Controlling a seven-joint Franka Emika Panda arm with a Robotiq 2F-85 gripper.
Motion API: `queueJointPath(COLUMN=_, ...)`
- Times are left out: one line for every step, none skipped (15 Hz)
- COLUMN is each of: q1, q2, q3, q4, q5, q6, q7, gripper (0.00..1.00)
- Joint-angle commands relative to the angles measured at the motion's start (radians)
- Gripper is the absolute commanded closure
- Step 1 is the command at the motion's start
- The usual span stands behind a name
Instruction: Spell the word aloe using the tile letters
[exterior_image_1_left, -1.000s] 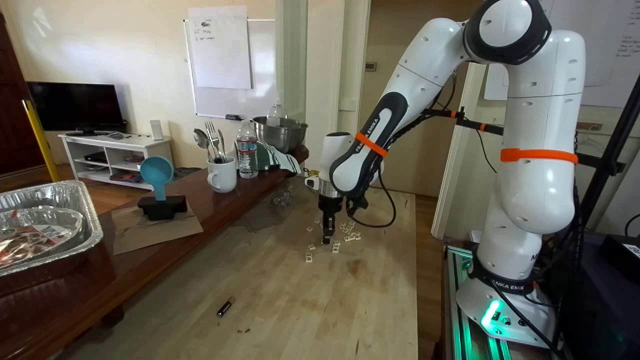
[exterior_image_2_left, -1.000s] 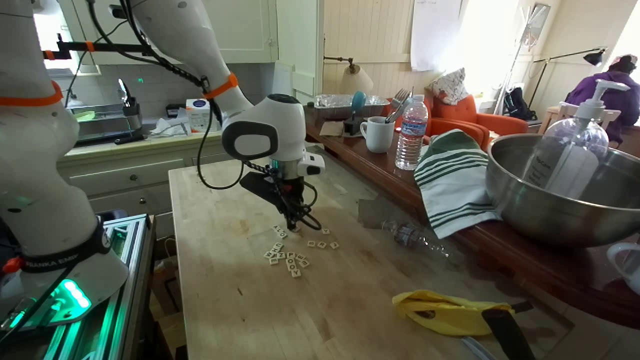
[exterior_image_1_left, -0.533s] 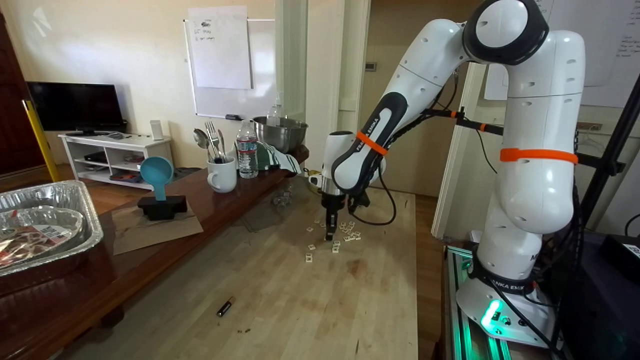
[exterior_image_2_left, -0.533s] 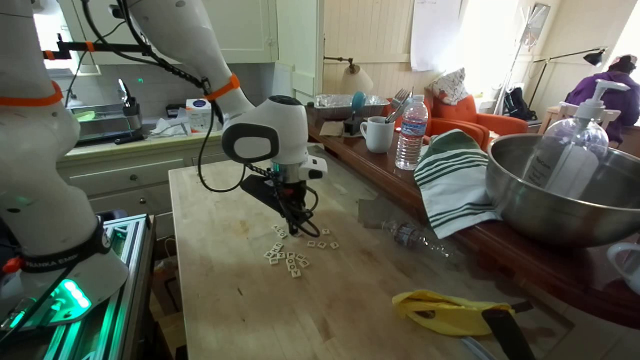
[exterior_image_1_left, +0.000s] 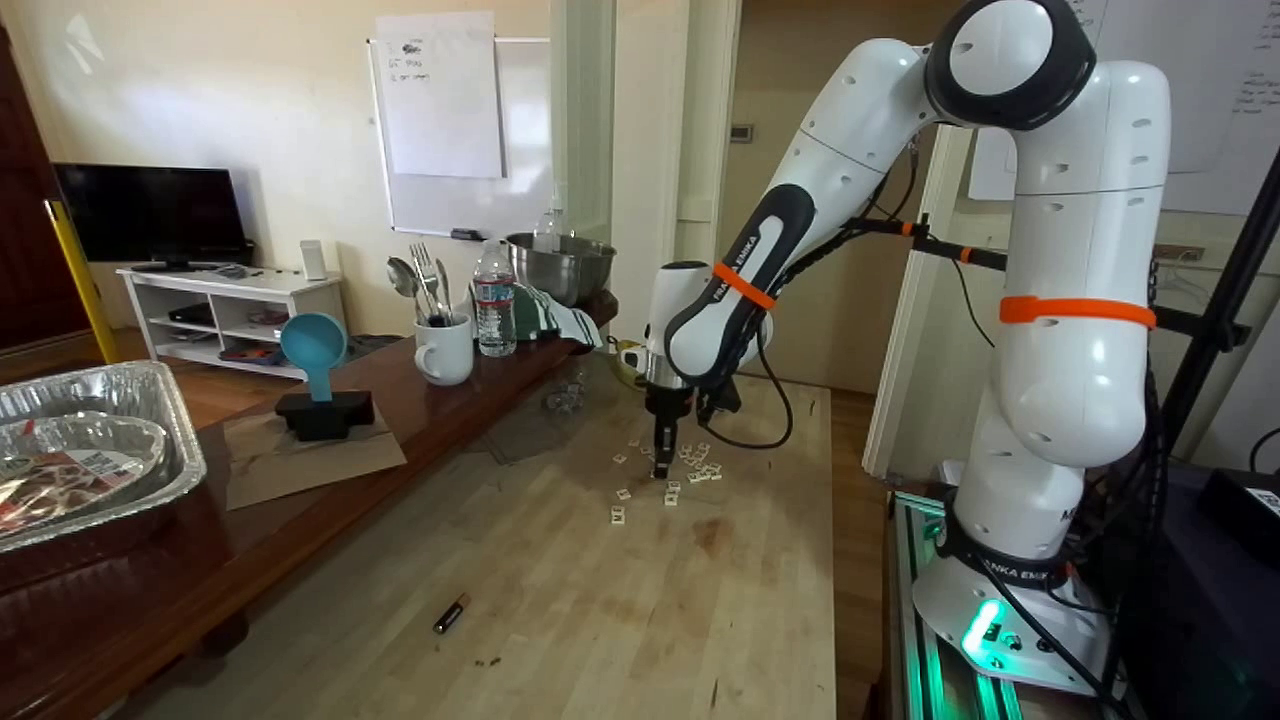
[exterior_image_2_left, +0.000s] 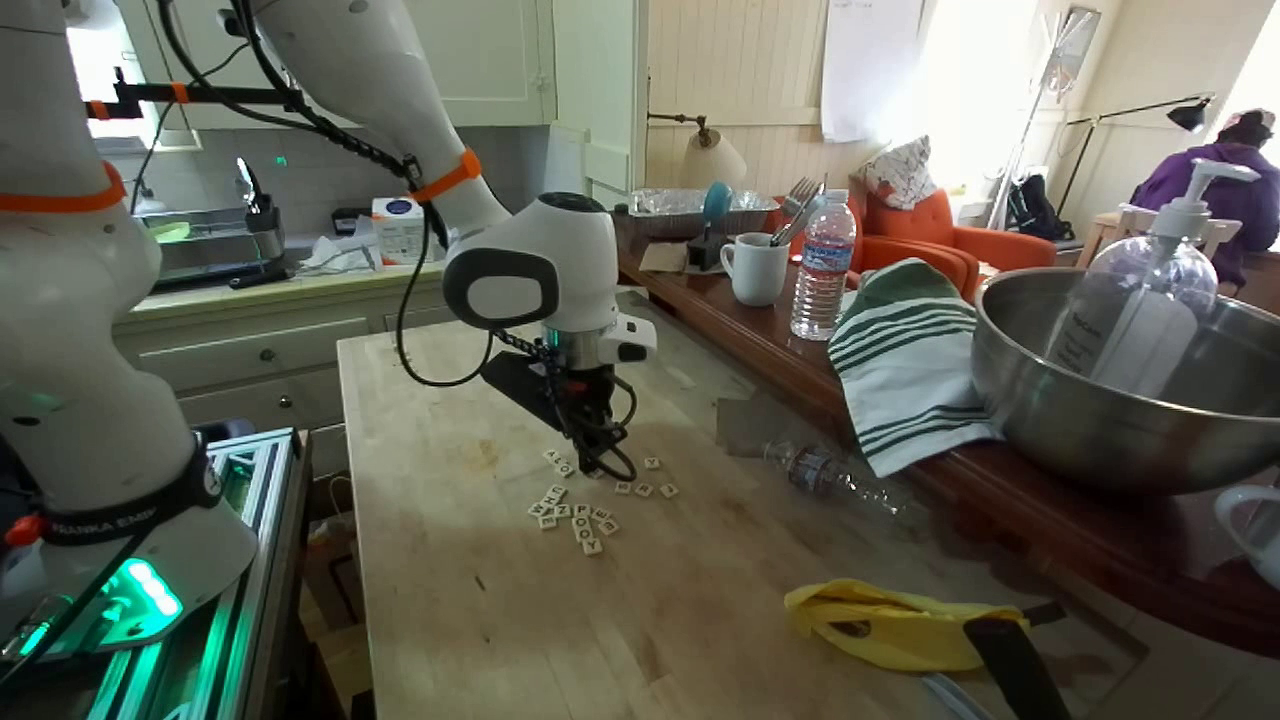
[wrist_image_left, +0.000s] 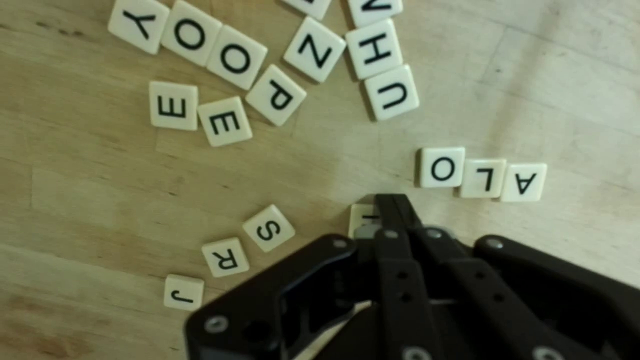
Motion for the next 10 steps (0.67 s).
queueJointPath(q1=-0.01, q2=-0.016, q3=0.001, q4=-0.018, q5=-0.019, q6=-0.015, q7=0.013, gripper=1.0)
queueJointPath(q1=-0.01, q2=-0.029, q3=-0.001, q4=-0.024, q5=-0.022, q6=-0.013, q7=0.015, gripper=1.0)
queueJointPath(q1=-0.011, q2=-0.045, q3=-0.004, q4=-0.032, q5=-0.027, q6=-0.006, q7=0.019, gripper=1.0)
queueJointPath(q1=-0.013, q2=-0.057, q3=-0.004, q4=-0.039, q5=-0.024, q6=-0.001, q7=0.014, gripper=1.0)
queueJointPath(q1=-0.013, q2=-0.067, q3=-0.004, q4=-0.042, q5=-0.022, q6=0.003, q7=0.013, gripper=1.0)
queueJointPath(q1=-0.015, q2=-0.079, q3=-0.004, q4=-0.045, q5=-0.016, q6=0.01, q7=0.009, gripper=1.0)
queueJointPath(q1=-0.015, q2=-0.088, q3=-0.005, q4=-0.047, q5=-0.011, q6=0.011, q7=0.005, gripper=1.0)
queueJointPath(q1=-0.013, q2=-0.093, q3=-0.007, q4=-0.046, q5=-0.011, q6=0.019, q7=0.003, gripper=1.0)
queueJointPath(q1=-0.011, q2=-0.093, q3=-0.009, q4=-0.044, q5=-0.013, q6=0.025, q7=0.007, gripper=1.0)
queueJointPath(q1=-0.01, q2=-0.09, q3=-0.01, q4=-0.04, q5=-0.009, q6=0.033, q7=0.0, gripper=1.0)
